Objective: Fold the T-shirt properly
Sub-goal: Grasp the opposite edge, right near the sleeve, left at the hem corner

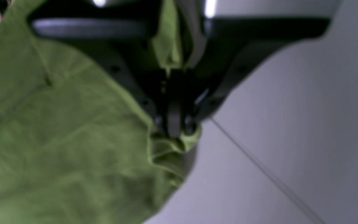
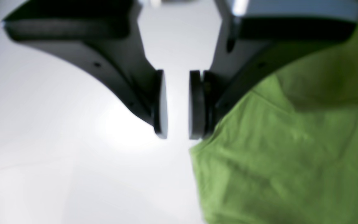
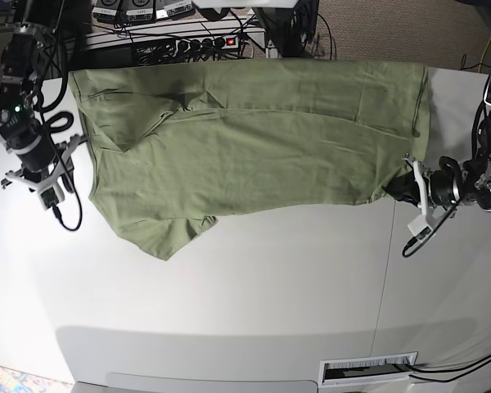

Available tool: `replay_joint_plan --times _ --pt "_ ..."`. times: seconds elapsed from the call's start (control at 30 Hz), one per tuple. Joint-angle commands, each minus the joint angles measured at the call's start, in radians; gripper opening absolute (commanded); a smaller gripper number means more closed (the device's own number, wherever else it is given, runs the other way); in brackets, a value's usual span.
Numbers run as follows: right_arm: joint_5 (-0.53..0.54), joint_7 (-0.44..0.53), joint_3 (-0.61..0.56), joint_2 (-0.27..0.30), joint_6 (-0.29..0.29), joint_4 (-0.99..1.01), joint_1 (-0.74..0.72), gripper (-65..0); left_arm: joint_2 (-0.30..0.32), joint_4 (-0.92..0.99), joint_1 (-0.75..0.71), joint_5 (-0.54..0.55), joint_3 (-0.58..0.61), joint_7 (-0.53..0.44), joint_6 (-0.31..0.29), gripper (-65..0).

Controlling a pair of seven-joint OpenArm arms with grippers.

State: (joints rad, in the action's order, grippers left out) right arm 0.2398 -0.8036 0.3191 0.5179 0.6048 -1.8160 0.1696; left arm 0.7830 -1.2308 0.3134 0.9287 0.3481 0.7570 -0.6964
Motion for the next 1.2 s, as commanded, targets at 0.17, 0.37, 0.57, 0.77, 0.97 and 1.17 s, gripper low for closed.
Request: replay_joint_plan --times 0.17,0.37,0.57,0.77,0.97,1.17 --pt "0.084 0.019 0.009 0.022 -0.008 0.134 -0.139 -39.9 0.079 -0.184 0.027 -0.006 -0.011 -0.001 -0.002 -65.0" --pt "0.112 0.024 -0.015 0.023 -0.006 0.226 -0.235 -39.9 0.133 -0.269 0.028 -0.058 -0.011 -0.001 -0.002 -65.0" --pt "0.066 0.068 -0.172 0.022 -0.006 0.353 -0.355 -39.9 0.166 -0.269 0.004 -0.053 -0.011 0.006 -0.002 -65.0" --pt "-0.009 0.105 -0.333 0.022 -0.006 0.52 -0.521 -39.9 0.165 -0.269 -0.019 -0.053 -0.011 0.007 -0.002 -65.0" --pt "-0.009 0.105 -0.402 0.022 -0.006 0.646 -0.637 -39.9 0.165 -0.269 -0.057 -0.053 -0.011 0.006 -0.002 -65.0" --pt "-0.018 0.148 -0.406 0.004 -0.004 0.751 -0.658 -39.9 0.168 -0.269 -0.089 -0.007 -0.011 0.014 -0.002 -65.0"
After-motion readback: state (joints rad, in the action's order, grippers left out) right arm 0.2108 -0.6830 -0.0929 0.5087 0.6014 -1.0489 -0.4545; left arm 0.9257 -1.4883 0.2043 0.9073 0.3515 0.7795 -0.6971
